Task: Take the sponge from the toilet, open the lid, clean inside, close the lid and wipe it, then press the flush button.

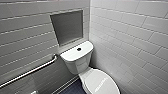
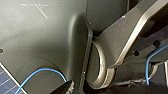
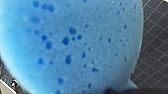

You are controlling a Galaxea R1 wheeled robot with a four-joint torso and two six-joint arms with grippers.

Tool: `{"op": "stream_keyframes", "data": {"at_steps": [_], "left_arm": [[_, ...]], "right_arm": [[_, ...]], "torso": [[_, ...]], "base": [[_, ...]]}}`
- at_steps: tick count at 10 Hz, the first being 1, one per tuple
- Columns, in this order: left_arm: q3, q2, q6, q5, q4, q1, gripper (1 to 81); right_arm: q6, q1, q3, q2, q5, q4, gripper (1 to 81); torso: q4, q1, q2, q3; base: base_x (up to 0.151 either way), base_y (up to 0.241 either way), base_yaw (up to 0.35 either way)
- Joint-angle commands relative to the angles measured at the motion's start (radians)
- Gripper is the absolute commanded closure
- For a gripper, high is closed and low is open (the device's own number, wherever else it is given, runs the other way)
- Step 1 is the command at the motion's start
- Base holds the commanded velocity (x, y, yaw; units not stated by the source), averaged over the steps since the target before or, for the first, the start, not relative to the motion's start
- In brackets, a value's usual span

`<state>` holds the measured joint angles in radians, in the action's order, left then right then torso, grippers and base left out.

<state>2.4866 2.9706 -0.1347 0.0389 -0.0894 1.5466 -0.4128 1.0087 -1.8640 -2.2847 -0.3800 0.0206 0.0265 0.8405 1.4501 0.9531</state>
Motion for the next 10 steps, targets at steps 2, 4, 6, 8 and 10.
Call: {"op": "stream_keyframes", "data": {"at_steps": [2, 4, 6, 8, 10], "left_arm": [[-0.014, -0.01, 0.003, -0.08, -0.004, -0.009, 1.0], [-0.015, -0.011, 0.001, -0.08, 0.002, -0.013, 1.0], [-0.037, -0.022, 0.0, -0.079, 0.006, -0.022, 1.0], [-0.171, -0.094, -0.006, -0.079, 0.007, -0.038, 1.0], [-0.333, -0.206, -0.006, -0.079, 0.007, -0.084, 1.0]], "right_arm": [[0.003, 0.121, 0.011, 0.049, 0.137, -0.047, 81.1], [0.009, 0.199, -0.029, 0.021, 0.279, -0.042, 81.1], [0.012, 0.244, -0.029, 0.002, 0.282, -0.031, 81.1], [0.011, 0.297, -0.018, -0.021, 0.3, -0.036, 81.1], [0.02, 0.371, 0.0, -0.028, 0.435, -0.062, 81.1]], "torso": [[0.0, 0.0, 0.0, 0.0], [0.0, 0.0, 0.0, 0.0], [0.0, 0.0, 0.0, 0.0], [0.0, 0.0, 0.0, 0.0], [0.0, 0.0, 0.0, 0.0]], "base": [[0.0, 0.0, 0.0], [0.0, 0.0, 0.0], [0.0, 0.0, 0.0], [0.0, 0.0, 0.0], [0.0, 0.0, 0.0]]}}
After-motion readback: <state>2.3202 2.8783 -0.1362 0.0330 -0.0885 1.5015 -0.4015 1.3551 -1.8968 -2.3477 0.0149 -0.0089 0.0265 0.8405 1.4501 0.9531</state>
